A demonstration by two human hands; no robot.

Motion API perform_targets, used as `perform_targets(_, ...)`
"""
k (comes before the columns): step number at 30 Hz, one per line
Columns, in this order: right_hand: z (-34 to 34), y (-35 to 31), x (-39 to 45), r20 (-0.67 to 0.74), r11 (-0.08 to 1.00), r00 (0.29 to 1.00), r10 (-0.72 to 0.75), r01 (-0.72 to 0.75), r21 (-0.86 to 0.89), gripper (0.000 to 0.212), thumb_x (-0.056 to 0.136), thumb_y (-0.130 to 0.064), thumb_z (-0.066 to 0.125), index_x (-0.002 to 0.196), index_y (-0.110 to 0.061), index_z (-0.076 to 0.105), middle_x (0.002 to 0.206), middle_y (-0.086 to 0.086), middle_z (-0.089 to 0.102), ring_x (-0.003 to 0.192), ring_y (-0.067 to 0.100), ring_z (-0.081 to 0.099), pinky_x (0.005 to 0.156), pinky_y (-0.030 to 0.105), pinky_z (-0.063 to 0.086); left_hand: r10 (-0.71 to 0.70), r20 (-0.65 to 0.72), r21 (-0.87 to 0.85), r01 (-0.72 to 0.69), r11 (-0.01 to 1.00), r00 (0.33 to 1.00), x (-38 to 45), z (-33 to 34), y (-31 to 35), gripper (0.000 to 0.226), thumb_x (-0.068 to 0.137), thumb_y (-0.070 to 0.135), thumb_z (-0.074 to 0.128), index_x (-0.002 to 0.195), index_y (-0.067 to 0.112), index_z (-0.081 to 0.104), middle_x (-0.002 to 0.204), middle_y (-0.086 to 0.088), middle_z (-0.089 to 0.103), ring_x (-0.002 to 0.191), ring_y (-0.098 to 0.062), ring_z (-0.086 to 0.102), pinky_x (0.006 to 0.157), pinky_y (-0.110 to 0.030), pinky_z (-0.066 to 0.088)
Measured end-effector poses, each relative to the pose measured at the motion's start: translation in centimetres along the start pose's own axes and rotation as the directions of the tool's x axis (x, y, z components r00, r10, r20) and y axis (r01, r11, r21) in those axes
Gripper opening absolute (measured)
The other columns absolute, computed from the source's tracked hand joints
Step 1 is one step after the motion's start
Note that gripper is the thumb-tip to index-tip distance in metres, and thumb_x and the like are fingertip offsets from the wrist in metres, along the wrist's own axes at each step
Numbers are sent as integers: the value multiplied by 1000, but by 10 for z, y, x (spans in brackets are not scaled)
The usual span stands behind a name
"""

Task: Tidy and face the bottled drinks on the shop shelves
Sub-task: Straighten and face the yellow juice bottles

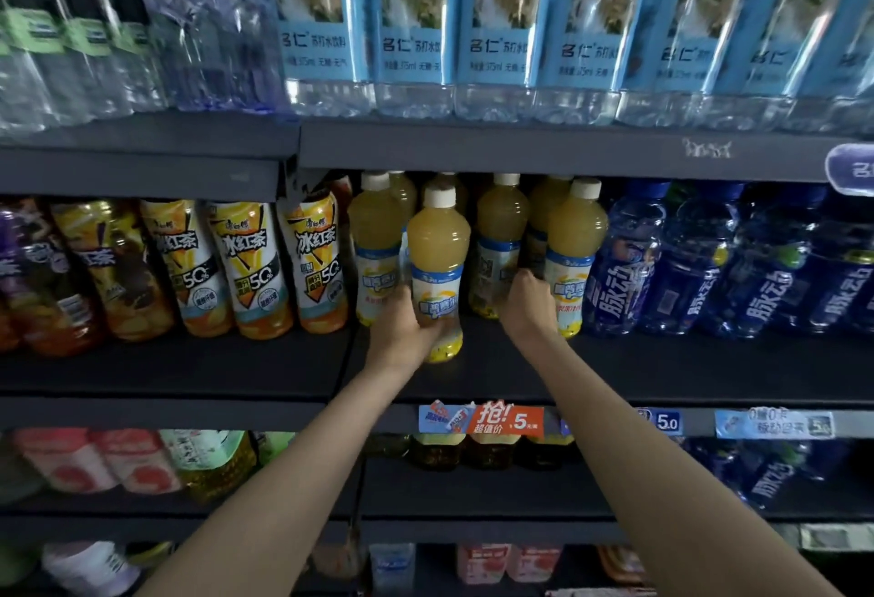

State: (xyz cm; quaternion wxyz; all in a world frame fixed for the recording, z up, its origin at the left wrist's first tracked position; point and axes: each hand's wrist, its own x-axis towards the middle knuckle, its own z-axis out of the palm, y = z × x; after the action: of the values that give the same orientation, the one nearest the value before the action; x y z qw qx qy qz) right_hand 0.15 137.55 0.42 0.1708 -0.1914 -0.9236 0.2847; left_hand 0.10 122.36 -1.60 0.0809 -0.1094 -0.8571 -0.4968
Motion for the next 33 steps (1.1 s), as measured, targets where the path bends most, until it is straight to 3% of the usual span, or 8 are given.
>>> perform_targets(3,-10,0,-27,-133,956,979,-153,181,232,34,93,-18,57,122,-1,52,113,17,64,105,31,60,76,28,44,-9,9,-53,9,999,1000,-18,-18,0,50,80,31,72,121,11,51,106,4,55,101,-11,53,79,-20,39)
perform_targets(6,-22,-20,-57,119,738,978,-169,46,673,52,89,-34,63,131,-9,47,118,3,59,114,20,56,95,31,48,17,4,-117,-16,993,1000,-33,-31,0,48,81,34,70,122,14,54,116,-1,61,110,-18,56,88,-27,45)
perform_targets(13,-18,-53,-93,97,721,987,-127,24,692,50,73,-31,80,112,-9,59,104,4,67,96,19,64,83,33,53,148,12,-39,-148,988,989,-64,-55,19,52,78,35,72,122,14,54,113,-1,62,103,-17,58,86,-33,49)
perform_targets(16,-31,-52,-99,232,503,970,-79,-162,849,39,75,-27,78,105,-7,62,102,12,70,95,27,67,88,47,54,-6,178,-162,35,986,984,-71,-75,24,59,79,42,69,129,21,48,122,3,58,112,-13,55,96,-30,44)
perform_targets(21,-57,-51,-110,286,343,955,-80,-243,907,32,86,-24,67,108,-3,57,99,10,68,87,18,67,71,28,58,-75,470,-554,360,750,880,-84,-93,31,35,82,27,64,113,13,56,109,-10,67,91,-18,67,81,-33,57)
perform_targets(26,-62,-49,-115,331,386,943,20,-313,868,31,89,-29,65,104,-3,58,104,15,65,88,25,67,77,35,57,64,88,-230,-43,972,994,-81,-91,33,58,69,35,81,117,22,52,120,-3,58,106,-17,58,93,-37,50)
perform_targets(30,-57,-51,-124,523,151,852,10,-518,842,44,85,-34,68,110,-1,53,103,20,62,92,30,64,85,40,52,523,-27,187,-510,840,852,-89,-101,41,70,64,26,84,126,23,51,121,2,49,114,-20,44,96,-31,35)
perform_targets(33,-53,-54,-131,597,62,802,24,-597,800,52,83,-35,70,116,-1,49,104,19,61,90,29,62,86,40,49,585,44,174,-583,794,810,-96,-106,42,74,67,26,82,130,23,45,127,9,46,120,-16,40,101,-32,33)
